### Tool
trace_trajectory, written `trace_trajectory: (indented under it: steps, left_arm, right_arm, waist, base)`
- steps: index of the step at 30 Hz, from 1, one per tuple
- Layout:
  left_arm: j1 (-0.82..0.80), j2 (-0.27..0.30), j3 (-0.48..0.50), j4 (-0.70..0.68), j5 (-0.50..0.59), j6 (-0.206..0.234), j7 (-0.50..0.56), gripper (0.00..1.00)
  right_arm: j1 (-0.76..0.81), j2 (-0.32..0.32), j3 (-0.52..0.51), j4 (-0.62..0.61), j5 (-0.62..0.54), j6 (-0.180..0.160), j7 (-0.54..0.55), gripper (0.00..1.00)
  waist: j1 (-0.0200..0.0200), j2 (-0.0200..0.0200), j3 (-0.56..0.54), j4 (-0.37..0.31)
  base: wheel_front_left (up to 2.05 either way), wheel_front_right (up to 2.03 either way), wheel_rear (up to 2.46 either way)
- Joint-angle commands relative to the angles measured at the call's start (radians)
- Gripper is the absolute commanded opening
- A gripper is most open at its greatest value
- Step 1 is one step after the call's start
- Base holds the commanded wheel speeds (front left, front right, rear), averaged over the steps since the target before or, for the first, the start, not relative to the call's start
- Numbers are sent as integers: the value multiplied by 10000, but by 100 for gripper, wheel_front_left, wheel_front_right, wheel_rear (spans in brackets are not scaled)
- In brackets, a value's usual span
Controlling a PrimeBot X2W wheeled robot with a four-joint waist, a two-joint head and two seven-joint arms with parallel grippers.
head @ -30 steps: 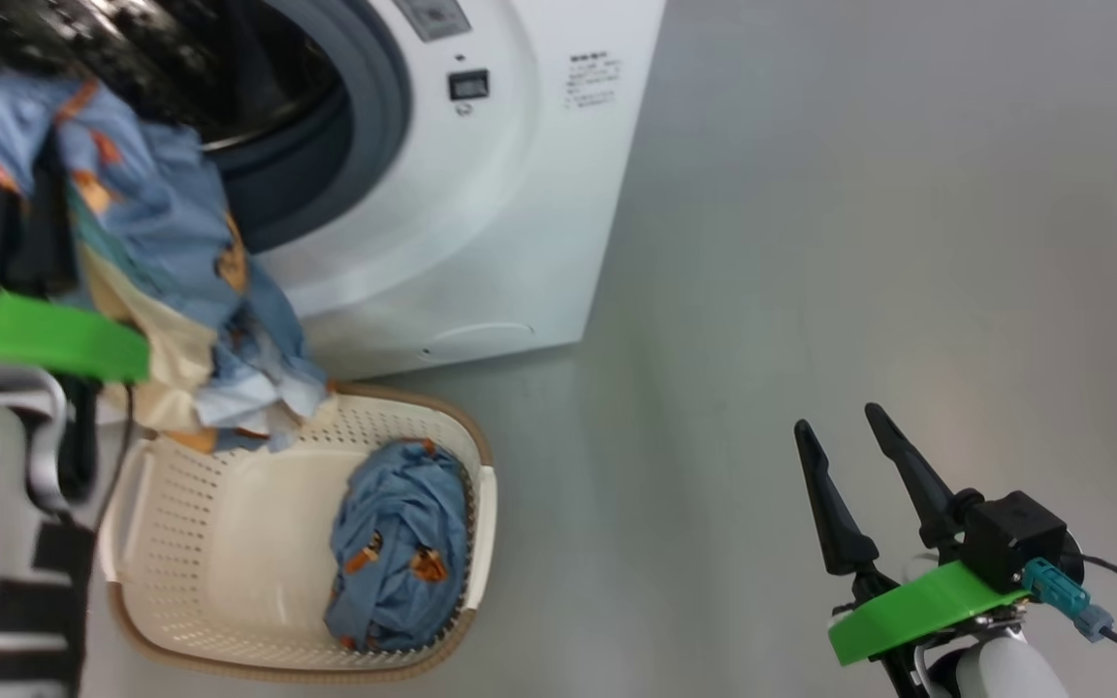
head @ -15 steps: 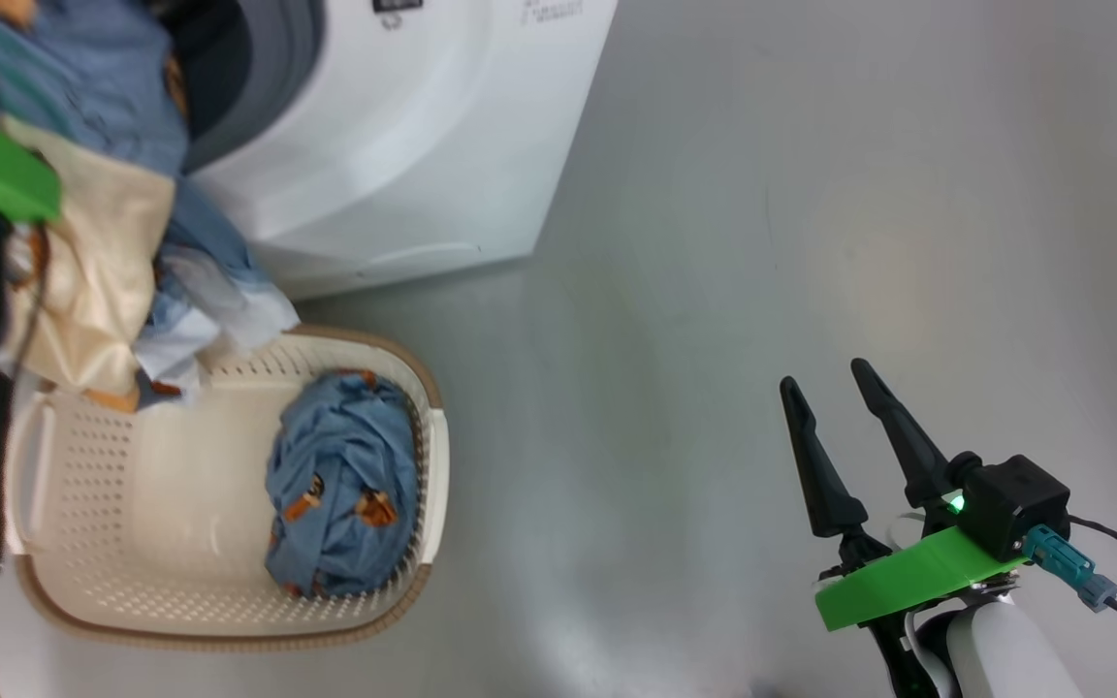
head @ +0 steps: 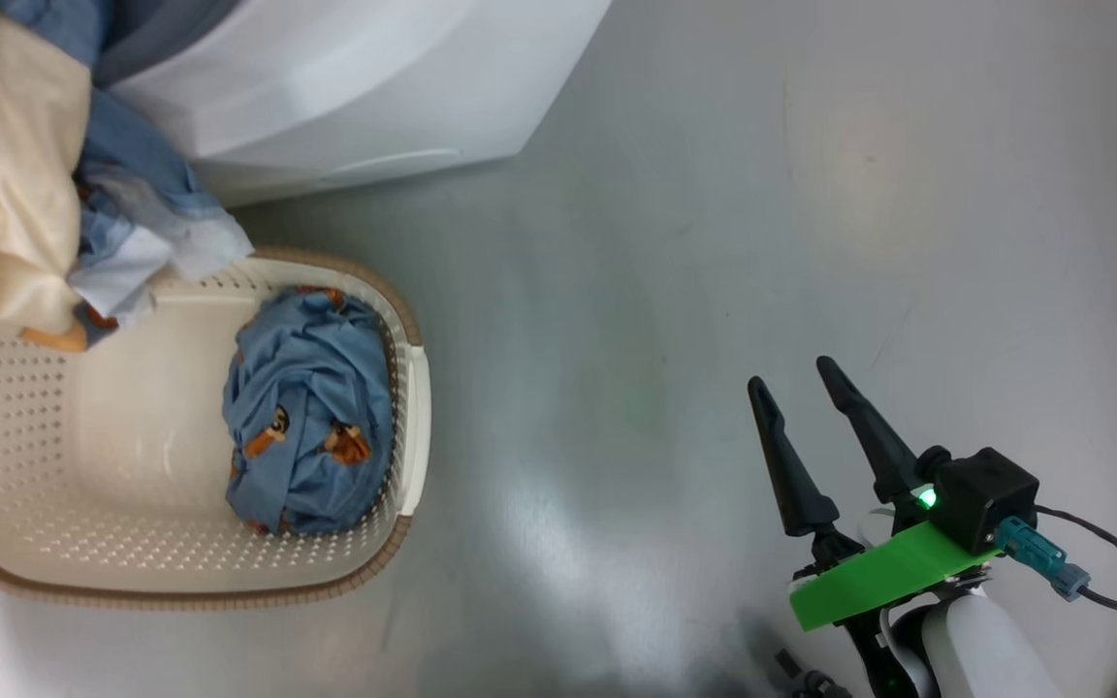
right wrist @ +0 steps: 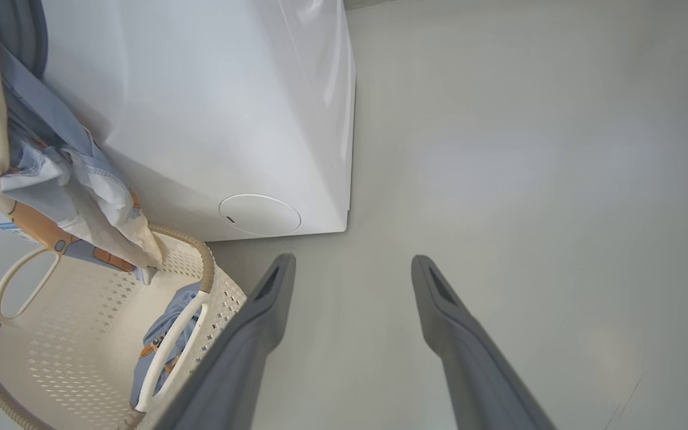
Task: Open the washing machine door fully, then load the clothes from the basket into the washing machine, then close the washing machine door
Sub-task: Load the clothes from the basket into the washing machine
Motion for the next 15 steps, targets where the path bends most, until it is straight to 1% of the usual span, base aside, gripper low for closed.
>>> trace_trajectory:
  steps: [1,2,3,5,11,13,14,15]
  left_arm:
    - [-353,488,-93,-76,73,-25,199,0]
    - [-353,488,-93,-76,73,-25,199,0]
    - [-650,479,-314,128,31,-25,525,0]
    - [-909,496,-446,413,-17,-25,874,0]
    - [-1695,407,-825,1022,130,-18,1246,0]
    - [-1872,347,-867,1225,139,-8,1226,0]
    - [-1952,368,-946,1239,249,8,1016,0]
    - [-2058,409,-1072,1132,432,7,569,0]
  right_arm:
    - [87,10,308,-110,240,62,-118,100]
    - [87,10,308,-110,240,62,-118,100]
    - [96,10,367,-92,287,62,-118,100]
    - [121,10,459,-61,325,62,-118,100]
    - [306,10,640,36,359,62,-118,100]
    - [326,10,703,51,368,62,-118,100]
    - [346,10,730,52,374,62,-118,100]
    - [368,10,751,48,378,62,-118,100]
  waist:
    - [0,-1,225,54]
    - [0,-1,225,54]
    - [0,-1,346,72]
    - [0,-1,375,73]
    - [0,-1,443,74]
    - [0,-1,455,51]
    - [0,-1,450,40]
    - [0,-1,458,30]
  base:
    - [0,0,0]
    - [0,0,0]
    - [0,0,0]
    - [0,0,0]
    - [0,0,0]
    - [0,0,0]
    - [0,0,0]
    - [0,0,0]
